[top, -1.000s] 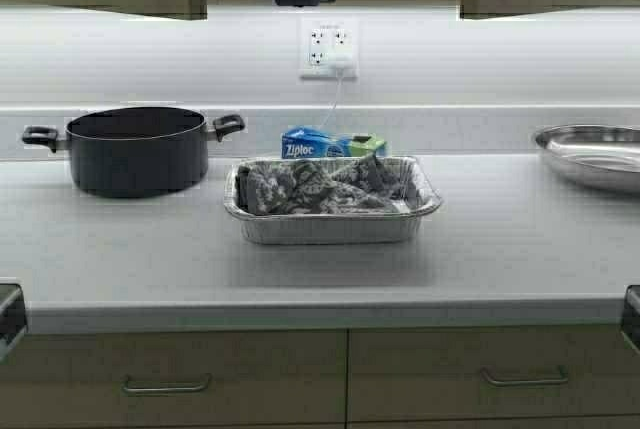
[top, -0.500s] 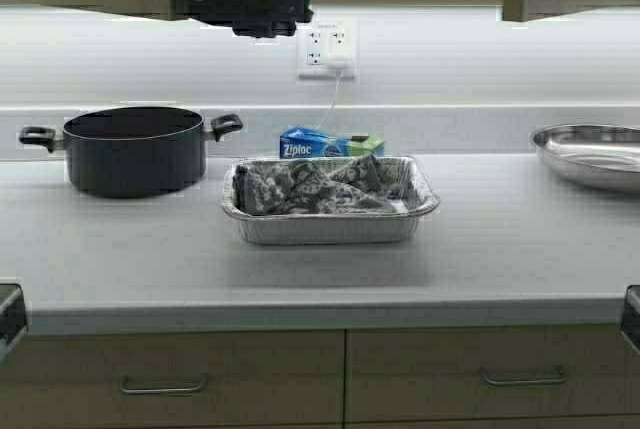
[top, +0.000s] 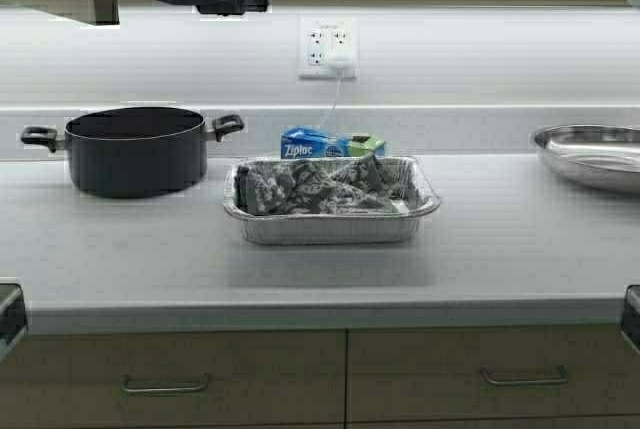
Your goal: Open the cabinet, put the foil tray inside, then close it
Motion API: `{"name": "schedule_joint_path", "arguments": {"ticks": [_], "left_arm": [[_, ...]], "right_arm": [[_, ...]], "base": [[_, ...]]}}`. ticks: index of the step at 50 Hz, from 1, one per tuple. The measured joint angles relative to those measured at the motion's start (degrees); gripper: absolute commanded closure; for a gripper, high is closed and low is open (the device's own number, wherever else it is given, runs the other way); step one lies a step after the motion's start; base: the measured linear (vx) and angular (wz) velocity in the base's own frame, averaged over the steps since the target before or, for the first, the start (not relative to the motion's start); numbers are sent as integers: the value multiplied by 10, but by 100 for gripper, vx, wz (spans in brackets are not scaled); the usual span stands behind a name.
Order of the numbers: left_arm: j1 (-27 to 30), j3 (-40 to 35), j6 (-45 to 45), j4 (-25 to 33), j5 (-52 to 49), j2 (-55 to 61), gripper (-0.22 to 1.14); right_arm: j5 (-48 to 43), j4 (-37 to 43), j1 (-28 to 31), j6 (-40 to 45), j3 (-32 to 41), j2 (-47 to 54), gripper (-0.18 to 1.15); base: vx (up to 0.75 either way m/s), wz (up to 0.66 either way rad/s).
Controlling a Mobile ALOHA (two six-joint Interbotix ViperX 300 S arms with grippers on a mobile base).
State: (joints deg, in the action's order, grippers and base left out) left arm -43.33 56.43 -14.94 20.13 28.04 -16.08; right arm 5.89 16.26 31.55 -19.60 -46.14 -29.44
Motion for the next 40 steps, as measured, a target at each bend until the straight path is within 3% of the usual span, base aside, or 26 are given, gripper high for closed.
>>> {"name": "schedule_joint_path", "arguments": {"ticks": [8, 13, 31, 40], "left_arm": [[-39, 8, 15, 0, 0, -2, 20], [-48, 19, 41, 0, 2, -1, 10], [-47, 143, 105, 4, 129, 11, 9], [-18, 209, 144, 13, 191, 14, 9]], "right_arm": [[-18, 4, 24, 49, -32, 4, 14], [-54, 4, 20, 79, -65, 7, 14], [-236, 5, 22, 128, -194, 4, 14], [-277, 17, 22, 132, -223, 5, 14]], "base": [[0, 0], [0, 0], [0, 0], [0, 0]]}}
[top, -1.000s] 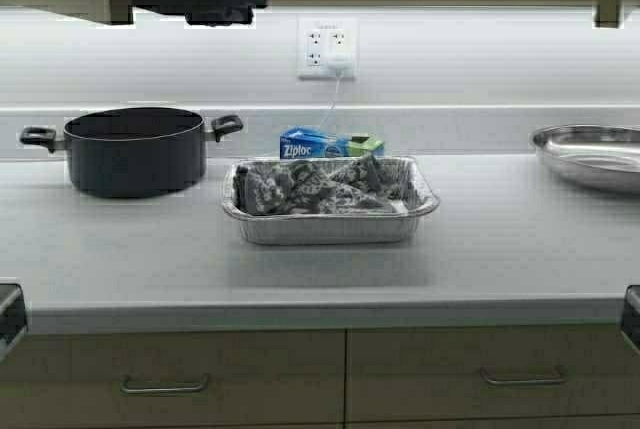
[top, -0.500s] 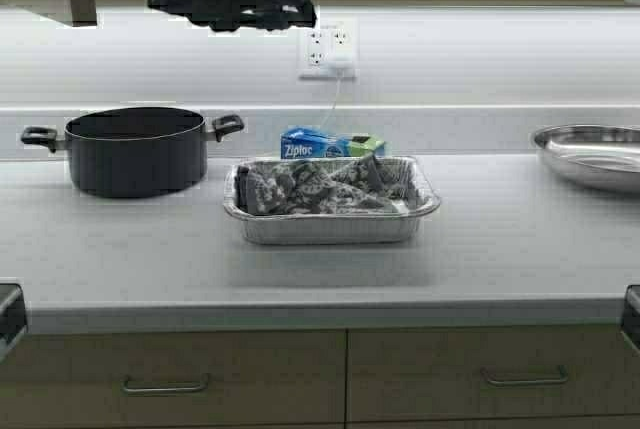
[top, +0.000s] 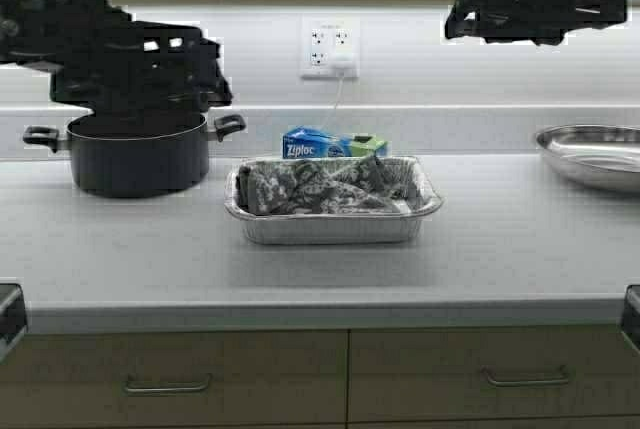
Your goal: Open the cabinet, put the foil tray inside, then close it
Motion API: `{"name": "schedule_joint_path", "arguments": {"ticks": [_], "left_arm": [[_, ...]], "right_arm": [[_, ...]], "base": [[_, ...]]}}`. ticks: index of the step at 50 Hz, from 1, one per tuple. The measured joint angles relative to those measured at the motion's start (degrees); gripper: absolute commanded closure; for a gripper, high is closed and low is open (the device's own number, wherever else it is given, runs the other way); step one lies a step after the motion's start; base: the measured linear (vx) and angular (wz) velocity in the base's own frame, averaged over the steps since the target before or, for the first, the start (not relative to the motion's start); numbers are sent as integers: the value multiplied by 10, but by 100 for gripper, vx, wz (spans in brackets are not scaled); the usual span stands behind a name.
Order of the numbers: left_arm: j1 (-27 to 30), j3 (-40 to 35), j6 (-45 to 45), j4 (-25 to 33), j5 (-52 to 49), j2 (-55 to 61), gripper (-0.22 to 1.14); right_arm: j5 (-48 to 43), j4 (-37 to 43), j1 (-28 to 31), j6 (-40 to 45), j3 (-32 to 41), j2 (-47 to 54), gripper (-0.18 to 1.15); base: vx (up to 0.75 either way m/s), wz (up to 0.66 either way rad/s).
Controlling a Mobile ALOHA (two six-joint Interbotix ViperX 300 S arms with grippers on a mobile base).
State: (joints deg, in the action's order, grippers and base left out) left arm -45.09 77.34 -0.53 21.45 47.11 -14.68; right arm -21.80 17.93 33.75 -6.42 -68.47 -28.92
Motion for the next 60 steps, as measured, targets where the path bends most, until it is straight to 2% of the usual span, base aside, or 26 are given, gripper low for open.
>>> {"name": "schedule_joint_path", "arguments": {"ticks": [10, 14, 21, 28, 34, 40, 48, 60], "left_arm": [[16, 33, 23, -3, 29, 1, 9], [5, 27, 37, -30, 25, 2, 9], [-35, -20, 59, -82, -4, 12, 9], [-33, -98, 40, -99, -37, 42, 9], [0, -159, 6, -100, -62, 68, 9], [56, -185, -15, -101, -80, 71, 9], [132, -171, -18, -103, -87, 47, 9], [191, -105, -18, -110, -89, -20, 9]], "right_arm": [[-3, 4, 0, 0, -4, 11, 14], [-4, 4, 0, 1, -4, 18, 14], [-12, 7, 0, 1, -4, 31, 14], [-21, 8, 0, 0, 7, 34, 14], [-22, 8, 0, -1, 17, 34, 14], [-22, 8, 0, -1, 20, 33, 14], [-21, 8, 0, -3, 20, 31, 14], [-22, 8, -2, -4, 20, 30, 14]], "base": [[0, 0], [0, 0], [0, 0], [0, 0], [0, 0], [0, 0], [0, 0], [0, 0]]}}
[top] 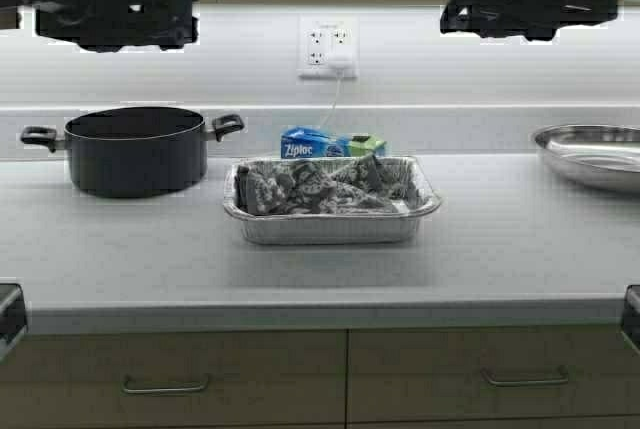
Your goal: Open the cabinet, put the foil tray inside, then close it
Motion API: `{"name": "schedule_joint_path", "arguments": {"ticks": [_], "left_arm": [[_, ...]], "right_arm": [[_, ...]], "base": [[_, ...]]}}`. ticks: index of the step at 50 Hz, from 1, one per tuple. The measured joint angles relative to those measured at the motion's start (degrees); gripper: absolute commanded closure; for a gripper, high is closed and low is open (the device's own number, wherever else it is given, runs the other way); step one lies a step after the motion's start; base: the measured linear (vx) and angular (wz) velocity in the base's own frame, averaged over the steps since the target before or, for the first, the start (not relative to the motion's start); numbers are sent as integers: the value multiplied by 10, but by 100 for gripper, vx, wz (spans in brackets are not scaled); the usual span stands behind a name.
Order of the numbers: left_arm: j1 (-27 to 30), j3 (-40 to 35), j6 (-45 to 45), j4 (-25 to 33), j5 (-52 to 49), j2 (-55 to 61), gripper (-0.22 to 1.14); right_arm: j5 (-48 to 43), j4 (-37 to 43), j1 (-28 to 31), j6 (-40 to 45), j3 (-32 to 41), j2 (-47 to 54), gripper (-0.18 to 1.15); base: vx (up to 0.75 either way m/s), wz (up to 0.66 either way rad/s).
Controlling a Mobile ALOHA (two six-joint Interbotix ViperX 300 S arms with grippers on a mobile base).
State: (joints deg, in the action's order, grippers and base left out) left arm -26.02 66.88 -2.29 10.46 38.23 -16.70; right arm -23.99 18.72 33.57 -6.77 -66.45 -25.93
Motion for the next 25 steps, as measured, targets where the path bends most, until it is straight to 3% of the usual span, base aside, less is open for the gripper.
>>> {"name": "schedule_joint_path", "arguments": {"ticks": [13, 25], "left_arm": [[-11, 33, 22, -30, -4, -6, 9], [-16, 27, 114, -92, 73, 123, 9]], "right_arm": [[1, 1, -25, 1, 1, 5, 14], [-37, 5, -25, 69, 25, 107, 14]], "base": [[0, 0], [0, 0]]}}
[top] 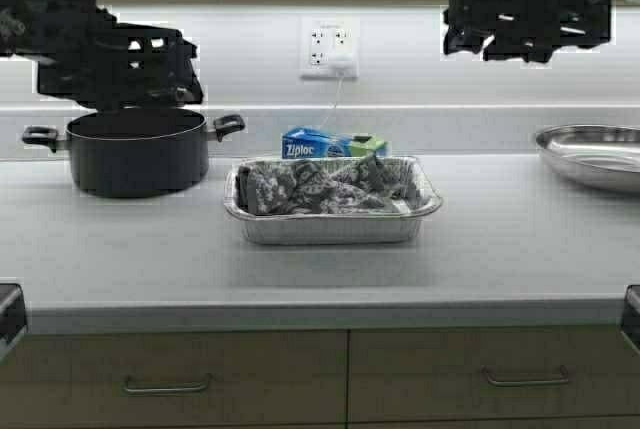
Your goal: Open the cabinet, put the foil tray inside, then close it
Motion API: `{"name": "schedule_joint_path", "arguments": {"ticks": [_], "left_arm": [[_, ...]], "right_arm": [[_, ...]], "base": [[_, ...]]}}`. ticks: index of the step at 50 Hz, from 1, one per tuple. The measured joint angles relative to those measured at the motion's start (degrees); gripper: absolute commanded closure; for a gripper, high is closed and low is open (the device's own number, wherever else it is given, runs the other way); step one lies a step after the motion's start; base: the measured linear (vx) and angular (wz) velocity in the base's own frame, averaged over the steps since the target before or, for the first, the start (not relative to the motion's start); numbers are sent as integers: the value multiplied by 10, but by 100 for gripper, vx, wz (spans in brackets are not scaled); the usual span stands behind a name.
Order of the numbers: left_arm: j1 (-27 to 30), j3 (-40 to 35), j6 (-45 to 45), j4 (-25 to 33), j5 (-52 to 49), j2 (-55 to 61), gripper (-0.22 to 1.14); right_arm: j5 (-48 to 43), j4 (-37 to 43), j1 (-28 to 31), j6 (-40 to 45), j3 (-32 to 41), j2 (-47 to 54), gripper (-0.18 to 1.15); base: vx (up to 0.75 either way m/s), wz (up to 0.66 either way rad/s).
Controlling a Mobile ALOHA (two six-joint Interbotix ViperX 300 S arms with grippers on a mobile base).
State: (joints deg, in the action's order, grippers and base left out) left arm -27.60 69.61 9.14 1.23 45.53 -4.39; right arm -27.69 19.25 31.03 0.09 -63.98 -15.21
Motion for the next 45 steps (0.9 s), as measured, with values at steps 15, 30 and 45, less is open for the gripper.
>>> {"name": "schedule_joint_path", "arguments": {"ticks": [15, 30, 45], "left_arm": [[59, -54, 159, -63, 248, 275, 9], [132, -189, 323, -165, 363, 469, 7], [181, -275, 425, -250, 441, 576, 5]], "right_arm": [[-201, -91, -23, 204, 20, 229, 13], [-389, -299, -153, 454, 129, 449, -2], [-612, -390, -227, 564, 205, 656, -4]], "base": [[0, 0], [0, 0], [4, 6]]}}
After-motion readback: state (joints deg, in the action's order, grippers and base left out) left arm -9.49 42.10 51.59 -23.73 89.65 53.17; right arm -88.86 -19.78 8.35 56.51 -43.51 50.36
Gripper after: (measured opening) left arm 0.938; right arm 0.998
